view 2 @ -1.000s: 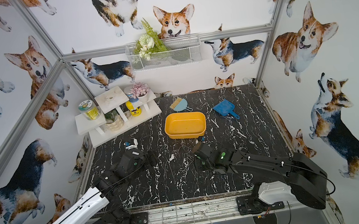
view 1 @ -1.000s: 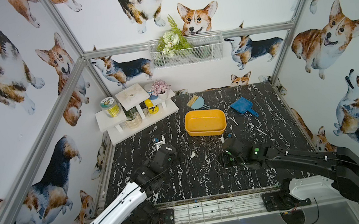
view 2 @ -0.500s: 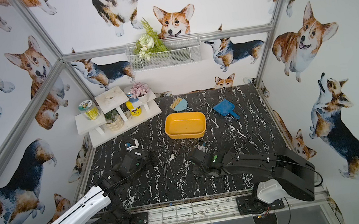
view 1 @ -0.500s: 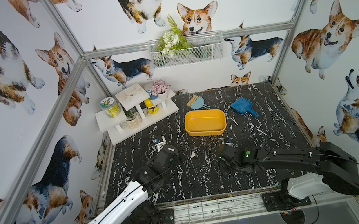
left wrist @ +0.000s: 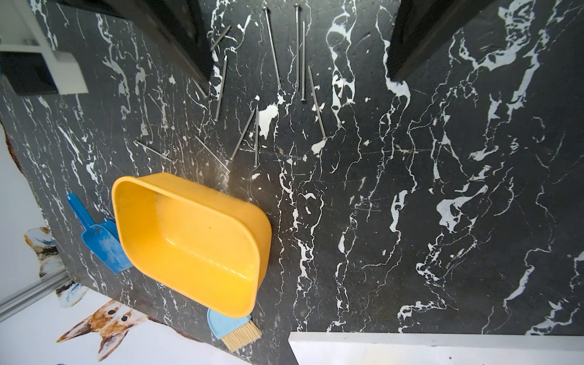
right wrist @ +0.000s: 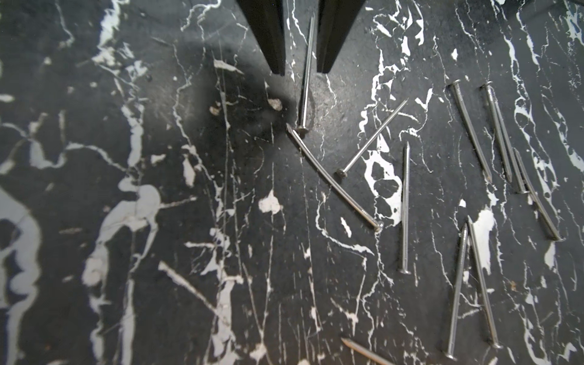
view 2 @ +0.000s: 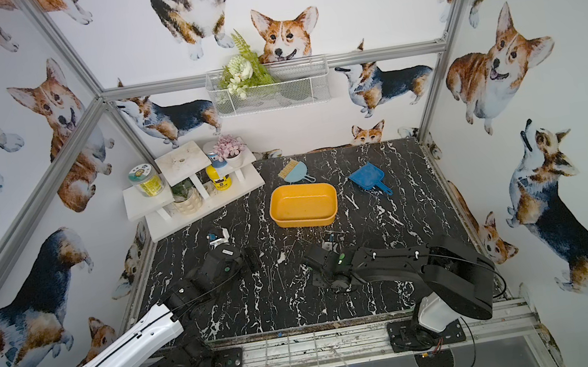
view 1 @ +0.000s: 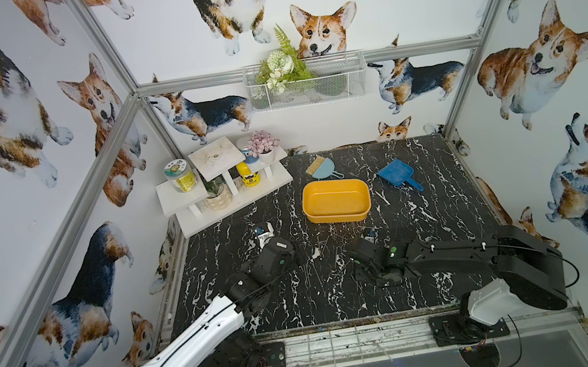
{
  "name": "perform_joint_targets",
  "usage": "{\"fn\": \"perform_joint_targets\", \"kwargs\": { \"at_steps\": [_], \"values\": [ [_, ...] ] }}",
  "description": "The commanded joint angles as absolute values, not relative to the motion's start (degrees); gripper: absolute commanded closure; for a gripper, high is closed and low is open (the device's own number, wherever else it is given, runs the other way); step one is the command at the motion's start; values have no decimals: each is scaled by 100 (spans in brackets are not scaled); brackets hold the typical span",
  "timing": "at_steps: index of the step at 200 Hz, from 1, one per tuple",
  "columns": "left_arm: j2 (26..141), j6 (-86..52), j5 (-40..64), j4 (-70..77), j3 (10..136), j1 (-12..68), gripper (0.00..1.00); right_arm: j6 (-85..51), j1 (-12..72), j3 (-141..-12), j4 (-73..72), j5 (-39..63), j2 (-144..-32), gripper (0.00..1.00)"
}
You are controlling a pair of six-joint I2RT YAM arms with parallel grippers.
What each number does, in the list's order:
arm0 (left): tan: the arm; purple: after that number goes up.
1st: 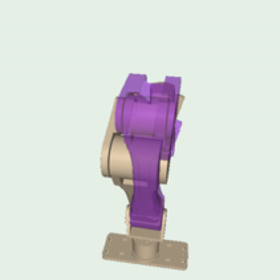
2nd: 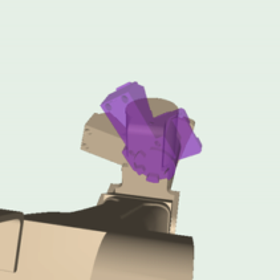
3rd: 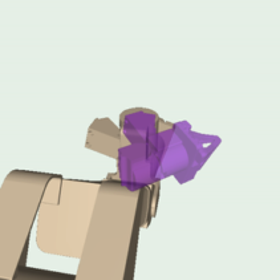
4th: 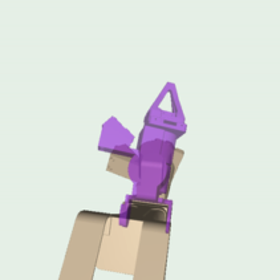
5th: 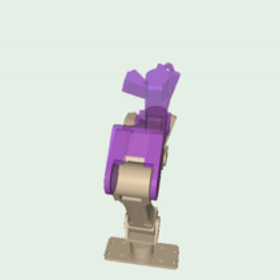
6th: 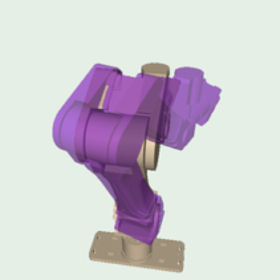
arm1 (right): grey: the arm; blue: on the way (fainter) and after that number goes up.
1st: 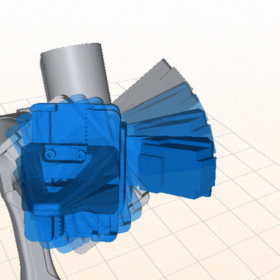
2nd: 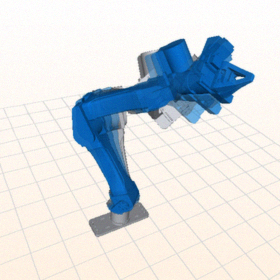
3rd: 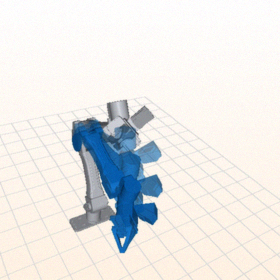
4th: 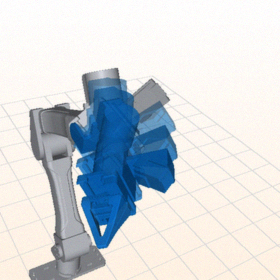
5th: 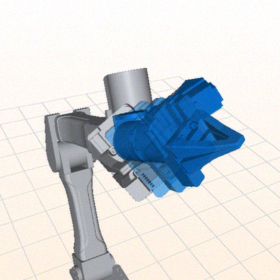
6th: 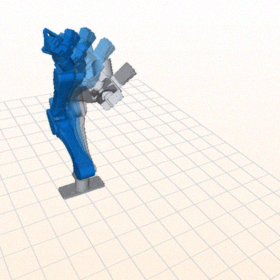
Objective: Put the nails on the desktop into the storage box
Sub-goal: Pick up the nail from the center of the board.
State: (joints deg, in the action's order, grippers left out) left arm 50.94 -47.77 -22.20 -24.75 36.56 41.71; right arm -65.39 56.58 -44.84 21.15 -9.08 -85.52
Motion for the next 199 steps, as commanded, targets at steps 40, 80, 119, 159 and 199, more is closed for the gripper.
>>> {"fn": "perform_joint_targets", "kwargs": {
  "at_steps": [40, 80, 119, 159, 199],
  "values": [
    [5055, -4838, -2249, -2250, 3596, 4209, 8, -6574, 5669, -4711, 2166, -971, -8821, 77],
    [4876, -4894, -2303, -2239, 3495, 4211, 8, -6601, 5669, -4811, 2306, -988, -8986, 78],
    [4648, -4973, -2360, -2231, 3374, 4214, 8, -6585, 5669, -5049, 2588, -1024, -9234, 78],
    [4455, -5027, -2423, -2228, 3287, 4216, 8, -6617, 5669, -5115, 2739, -976, -9275, 80],
    [4437, -5026, -2416, -2147, 3251, 4218, 8, -6570, 5669, -5209, 2839, -992, -9289, 80]
  ]
}}
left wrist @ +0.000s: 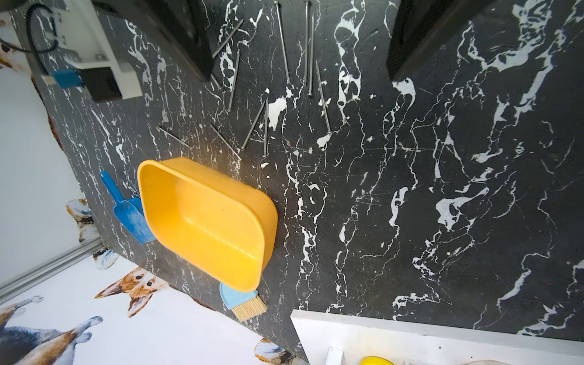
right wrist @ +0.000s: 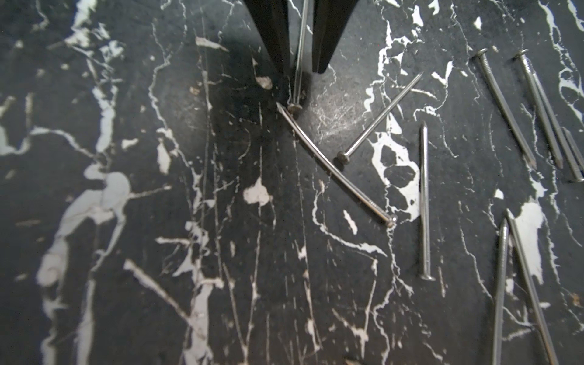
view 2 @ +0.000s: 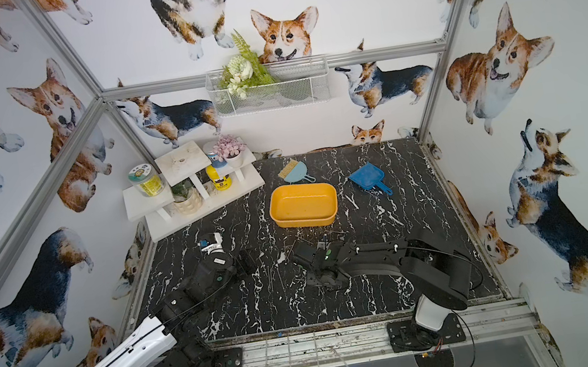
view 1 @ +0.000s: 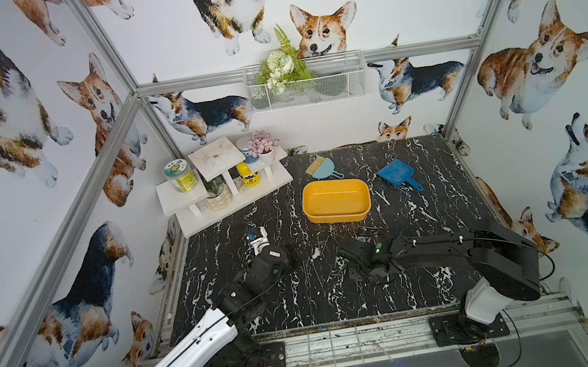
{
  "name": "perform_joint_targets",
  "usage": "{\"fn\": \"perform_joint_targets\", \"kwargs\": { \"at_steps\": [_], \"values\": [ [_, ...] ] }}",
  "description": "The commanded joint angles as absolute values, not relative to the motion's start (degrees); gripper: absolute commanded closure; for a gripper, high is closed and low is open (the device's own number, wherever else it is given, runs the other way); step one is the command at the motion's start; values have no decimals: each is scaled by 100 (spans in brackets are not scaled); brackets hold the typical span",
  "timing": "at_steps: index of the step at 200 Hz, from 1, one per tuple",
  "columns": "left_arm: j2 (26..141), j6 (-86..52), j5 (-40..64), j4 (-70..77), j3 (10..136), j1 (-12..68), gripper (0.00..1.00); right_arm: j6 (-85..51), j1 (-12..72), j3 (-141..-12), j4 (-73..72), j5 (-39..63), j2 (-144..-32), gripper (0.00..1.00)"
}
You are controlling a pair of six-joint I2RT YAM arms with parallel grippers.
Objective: Put the nails on the desktop into the storage box
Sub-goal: Pick up the nail from the center of the board.
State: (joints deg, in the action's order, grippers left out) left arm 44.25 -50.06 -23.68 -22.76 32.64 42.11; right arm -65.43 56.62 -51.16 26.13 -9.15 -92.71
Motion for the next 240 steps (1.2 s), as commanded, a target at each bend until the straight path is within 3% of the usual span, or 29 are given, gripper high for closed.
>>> {"fn": "perform_joint_targets", "kwargs": {
  "at_steps": [1, 113, 148, 200, 240],
  "values": [
    [4438, -5027, -2416, -2146, 3247, 4218, 8, -6568, 5669, -5210, 2839, -988, -9290, 80],
    [4224, -5093, -2423, -2074, 3080, 4218, 8, -6504, 5669, -5366, 2887, -962, -9714, 80],
    [4039, -5115, -2491, -2105, 3043, 4219, 8, -6509, 5669, -5326, 2913, -901, -9854, 84],
    [3923, -5119, -2542, -2114, 3012, 4210, 8, -6565, 5669, -5131, 2909, -696, -9962, 100],
    [4073, -5073, -2465, -2111, 3079, 4211, 8, -6492, 5690, -5063, 2965, -773, -9809, 100]
  ]
}}
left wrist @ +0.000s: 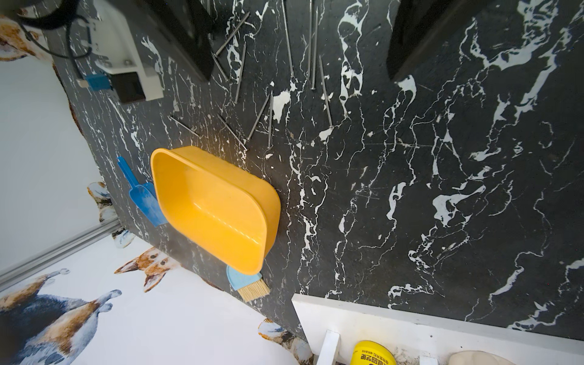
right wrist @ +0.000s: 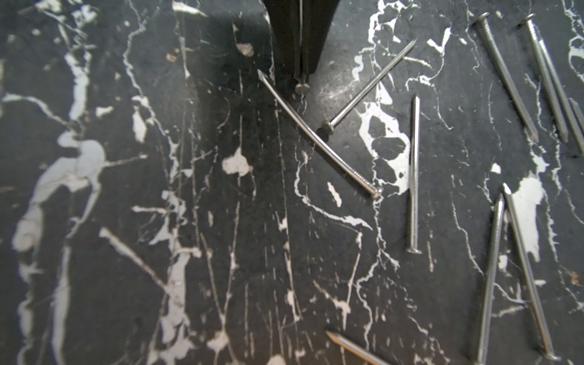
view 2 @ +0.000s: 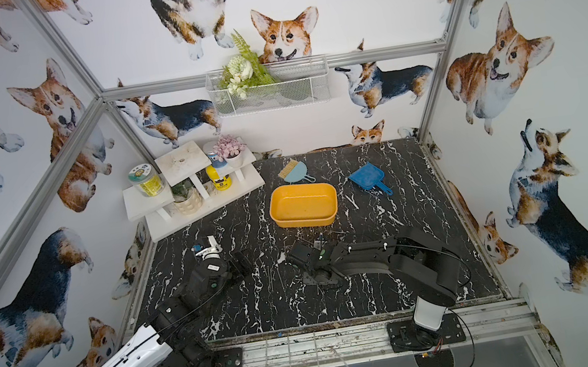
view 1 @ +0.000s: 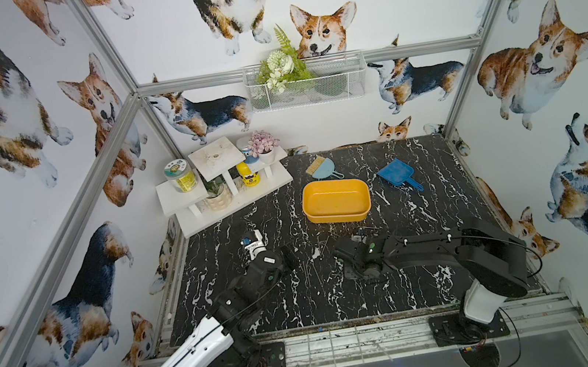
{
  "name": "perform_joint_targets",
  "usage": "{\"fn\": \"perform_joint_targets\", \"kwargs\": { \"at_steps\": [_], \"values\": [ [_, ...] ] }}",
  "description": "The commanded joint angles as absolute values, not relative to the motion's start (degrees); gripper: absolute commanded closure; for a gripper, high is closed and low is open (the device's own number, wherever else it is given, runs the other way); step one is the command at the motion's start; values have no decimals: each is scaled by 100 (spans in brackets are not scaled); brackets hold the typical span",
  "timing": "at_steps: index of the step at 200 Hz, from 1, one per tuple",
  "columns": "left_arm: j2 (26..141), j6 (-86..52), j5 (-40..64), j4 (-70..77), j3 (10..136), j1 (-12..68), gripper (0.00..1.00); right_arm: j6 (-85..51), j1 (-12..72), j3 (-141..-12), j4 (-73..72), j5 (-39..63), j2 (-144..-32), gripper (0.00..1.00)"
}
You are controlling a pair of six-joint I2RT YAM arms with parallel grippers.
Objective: Put the nails on the desktop into the storage box
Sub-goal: Pick up the nail from the center of the board, then place the nail in the storage box.
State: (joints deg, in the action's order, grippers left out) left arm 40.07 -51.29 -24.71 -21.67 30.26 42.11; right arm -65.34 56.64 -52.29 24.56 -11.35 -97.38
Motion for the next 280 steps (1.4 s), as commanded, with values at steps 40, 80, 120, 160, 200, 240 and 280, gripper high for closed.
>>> {"fn": "perform_joint_targets", "kwargs": {
  "at_steps": [40, 80, 120, 160, 200, 240, 280],
  "values": [
    [4385, -4929, -2360, -2026, 3231, 4211, 7, -6234, 5748, -5231, 3278, -1042, -9361, 100],
    [4814, -4752, -2216, -1987, 3458, 4211, 6, -5914, 5757, -5302, 3493, -1307, -8813, 100],
    [5161, -4635, -2011, -1925, 3580, 4213, 6, -5412, 5752, -5538, 3656, -1717, -8418, 100],
    [5717, -4479, -1699, -1885, 3880, 4213, 6, -4433, 5247, -6379, 3835, -1888, -8472, 100],
    [6112, -4377, -1441, -1837, 4104, 4210, 5, -3579, 4245, -7303, 3610, -1642, -8882, 100],
    [6314, -4424, -1188, -1793, 4348, 4201, 4, -3077, 3602, -8432, 3460, -1410, -10071, 100],
    [6298, -4526, -1066, -1812, 4316, 4201, 4, -2985, 3196, -9252, 3331, -1220, -11252, 100]
  ]
}}
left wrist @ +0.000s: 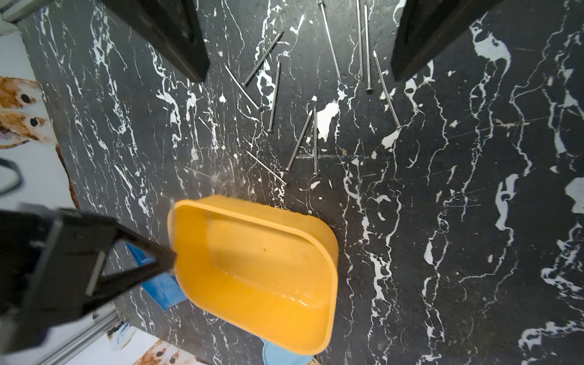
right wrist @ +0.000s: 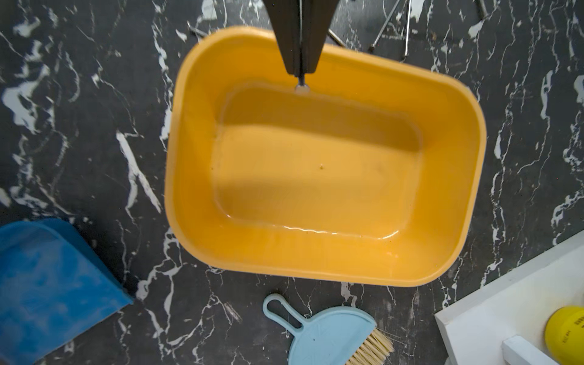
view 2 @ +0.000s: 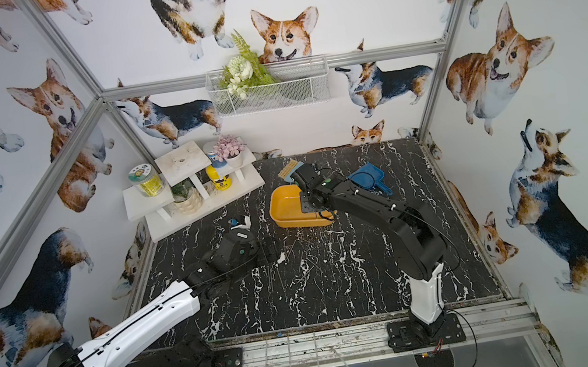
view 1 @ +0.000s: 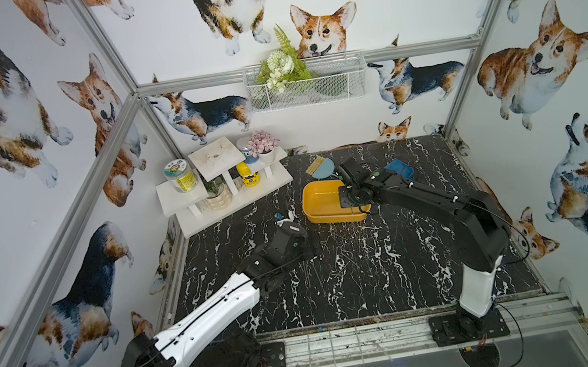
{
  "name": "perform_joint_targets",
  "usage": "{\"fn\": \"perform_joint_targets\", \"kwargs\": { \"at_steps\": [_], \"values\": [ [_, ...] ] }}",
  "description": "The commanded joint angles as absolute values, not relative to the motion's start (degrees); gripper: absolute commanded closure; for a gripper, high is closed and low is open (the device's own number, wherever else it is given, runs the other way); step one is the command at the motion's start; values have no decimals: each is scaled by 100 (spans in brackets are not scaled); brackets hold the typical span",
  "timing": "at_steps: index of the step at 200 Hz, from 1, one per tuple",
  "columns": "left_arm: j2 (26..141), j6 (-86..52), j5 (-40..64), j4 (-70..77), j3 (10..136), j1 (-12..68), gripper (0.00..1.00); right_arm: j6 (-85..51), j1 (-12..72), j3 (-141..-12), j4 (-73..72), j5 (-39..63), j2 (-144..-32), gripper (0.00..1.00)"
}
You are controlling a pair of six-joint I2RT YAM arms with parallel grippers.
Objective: Put the nails on the desktop into the storage box
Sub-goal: Place the nail in the storage box.
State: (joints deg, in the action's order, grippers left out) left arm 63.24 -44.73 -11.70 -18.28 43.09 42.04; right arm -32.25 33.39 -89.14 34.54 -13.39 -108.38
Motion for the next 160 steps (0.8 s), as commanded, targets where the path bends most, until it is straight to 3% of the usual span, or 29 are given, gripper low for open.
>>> {"fn": "perform_joint_targets", "kwargs": {
  "at_steps": [1, 112, 145, 160],
  "values": [
    [6295, -4526, -1060, -1815, 4315, 4201, 3, -2982, 3193, -9262, 3326, -1221, -11273, 100],
    [5999, -4713, -1099, -1767, 3929, 4201, 0, -2552, 3033, -9889, 3193, -1132, -12291, 100],
    [5992, -4729, -1099, -1806, 3994, 4192, 0, -2313, 3032, -9723, 2889, -957, -12019, 70],
    [6004, -4726, -1099, -1841, 4040, 4192, 0, -2210, 3041, -9526, 2684, -872, -11764, 60]
  ]
}}
